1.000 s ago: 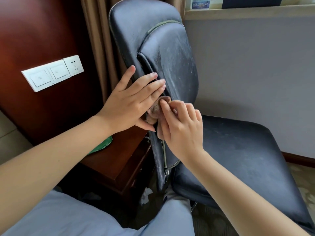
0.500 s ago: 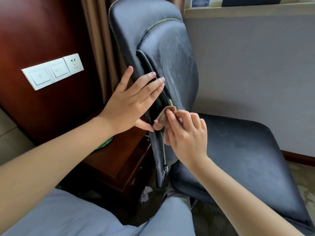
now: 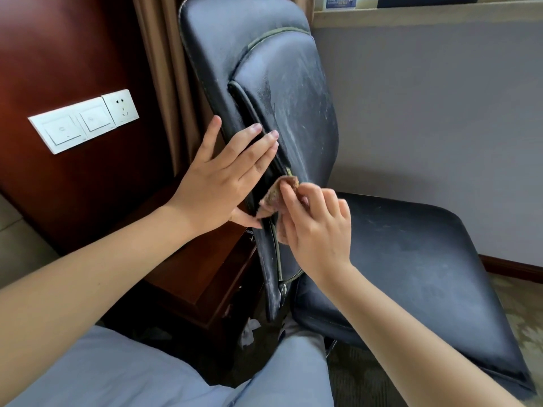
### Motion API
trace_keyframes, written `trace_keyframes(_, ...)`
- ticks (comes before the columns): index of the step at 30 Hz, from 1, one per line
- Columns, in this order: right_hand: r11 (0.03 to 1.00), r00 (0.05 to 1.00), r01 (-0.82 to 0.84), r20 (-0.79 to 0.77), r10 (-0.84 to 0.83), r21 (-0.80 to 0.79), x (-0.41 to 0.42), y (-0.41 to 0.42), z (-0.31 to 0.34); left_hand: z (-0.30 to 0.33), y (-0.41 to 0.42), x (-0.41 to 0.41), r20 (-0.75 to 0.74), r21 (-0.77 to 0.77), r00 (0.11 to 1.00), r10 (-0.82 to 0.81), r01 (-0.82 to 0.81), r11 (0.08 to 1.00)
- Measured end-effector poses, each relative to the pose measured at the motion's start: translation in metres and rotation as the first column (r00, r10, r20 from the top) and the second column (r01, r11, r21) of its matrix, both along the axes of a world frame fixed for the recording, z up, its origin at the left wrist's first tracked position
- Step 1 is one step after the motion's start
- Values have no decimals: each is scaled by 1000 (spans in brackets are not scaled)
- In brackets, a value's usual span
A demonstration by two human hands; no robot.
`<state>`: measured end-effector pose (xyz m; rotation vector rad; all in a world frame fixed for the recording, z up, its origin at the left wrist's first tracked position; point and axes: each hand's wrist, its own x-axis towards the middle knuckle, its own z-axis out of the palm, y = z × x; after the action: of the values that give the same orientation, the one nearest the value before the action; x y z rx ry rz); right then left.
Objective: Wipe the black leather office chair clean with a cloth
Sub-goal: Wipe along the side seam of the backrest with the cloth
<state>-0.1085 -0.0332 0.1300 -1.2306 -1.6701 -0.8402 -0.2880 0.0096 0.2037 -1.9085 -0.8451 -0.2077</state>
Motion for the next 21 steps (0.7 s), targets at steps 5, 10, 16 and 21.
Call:
trace_keyframes(5, 1000, 1000, 4, 28, -4, -17, 3, 7, 2, 0, -2, 0, -3, -5, 1000, 15, -15, 1000)
trace_keyframes(10, 996, 999, 16, 35, -13, -89, 14, -7, -35, -11, -5, 6, 17, 31, 998, 69, -69, 997)
trace_keyframes(16, 998, 992, -63, -111, 61, -18, -3, 2, 12, -17, -5, 9, 57, 41, 997, 55, -57, 997)
trace_keyframes(21, 979, 984, -118, -152, 93, -163, 0, 8, 7, -17, -2, 6, 32, 77, 999, 43, -45, 996)
